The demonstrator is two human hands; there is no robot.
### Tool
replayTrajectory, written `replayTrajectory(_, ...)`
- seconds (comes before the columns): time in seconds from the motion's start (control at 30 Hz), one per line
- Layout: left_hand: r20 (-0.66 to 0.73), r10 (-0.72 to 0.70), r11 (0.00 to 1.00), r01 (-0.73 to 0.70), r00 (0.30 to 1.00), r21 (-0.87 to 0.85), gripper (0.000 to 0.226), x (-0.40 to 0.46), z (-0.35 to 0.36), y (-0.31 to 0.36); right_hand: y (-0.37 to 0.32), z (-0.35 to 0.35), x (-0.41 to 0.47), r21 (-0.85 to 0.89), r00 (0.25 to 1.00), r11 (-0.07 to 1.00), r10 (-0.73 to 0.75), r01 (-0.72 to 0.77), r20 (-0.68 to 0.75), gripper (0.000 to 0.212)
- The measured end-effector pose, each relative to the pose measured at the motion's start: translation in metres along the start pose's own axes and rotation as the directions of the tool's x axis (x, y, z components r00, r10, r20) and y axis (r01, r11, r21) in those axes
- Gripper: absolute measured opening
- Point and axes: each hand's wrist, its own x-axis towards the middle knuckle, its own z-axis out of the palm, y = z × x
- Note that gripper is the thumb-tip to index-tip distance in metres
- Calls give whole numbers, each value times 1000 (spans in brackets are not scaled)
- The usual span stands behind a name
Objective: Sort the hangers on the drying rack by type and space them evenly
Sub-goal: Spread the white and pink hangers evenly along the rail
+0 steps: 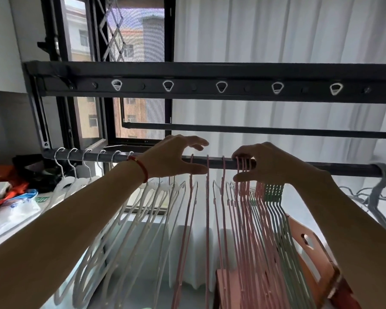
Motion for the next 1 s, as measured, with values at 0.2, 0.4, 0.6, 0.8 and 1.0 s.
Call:
replayTrajectory(0.2,12,6,1000,-6,1000,-4,78,2,1,5,4,-2,-2,4,999,999,34,-34,18,54)
replayTrajectory(0.4,11,7,1000,-7,1000,2,74,1,2,4,6,-3,-3,5,999,999,35,-35,18,53)
replayTrajectory(0.6,7,10,1000,-10,1000,-1,74,2,4,6,6,-3,-5,8,999,999,39,-39,22,58)
replayTrajectory(0.8,12,26,1000,-26,1000,-15,73,5,6,13,14,-5,-11,10,999,999,40,-40,6,55)
replayTrajectory(1.0,12,21,1000,-21,1000,-12,73,7,7,18,15,-4,-11,9,1000,1000,19,-19,-22,47)
